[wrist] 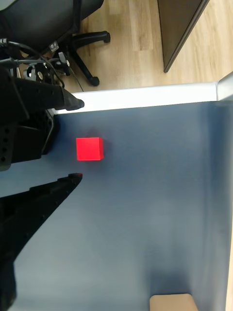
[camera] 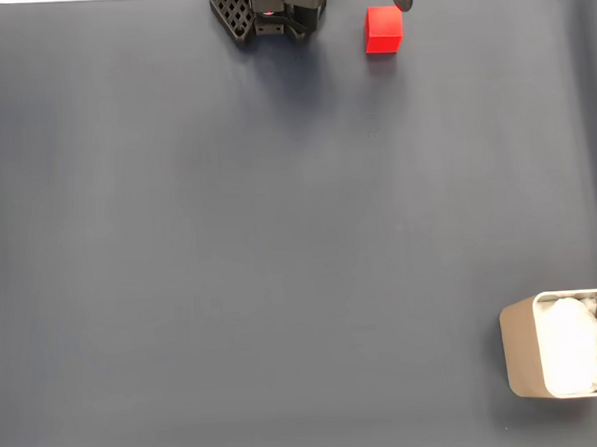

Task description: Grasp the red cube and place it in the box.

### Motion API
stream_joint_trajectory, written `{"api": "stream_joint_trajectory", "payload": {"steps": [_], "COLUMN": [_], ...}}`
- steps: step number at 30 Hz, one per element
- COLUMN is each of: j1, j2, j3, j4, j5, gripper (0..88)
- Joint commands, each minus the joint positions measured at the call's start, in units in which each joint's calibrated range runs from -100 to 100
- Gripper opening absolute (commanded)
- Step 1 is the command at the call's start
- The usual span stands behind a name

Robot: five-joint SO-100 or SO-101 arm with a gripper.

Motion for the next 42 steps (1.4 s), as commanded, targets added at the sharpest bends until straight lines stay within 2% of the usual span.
{"api": "stream_joint_trajectory", "payload": {"steps": [1, 42], "j1": [-0.54, -0.54], "j2": [-1.12, -1.90], "j3": [1.31, 21.11], "j4": [-2.16, -15.60], "j5": [0.29, -1.81], "gripper": [31.0, 32.5]}}
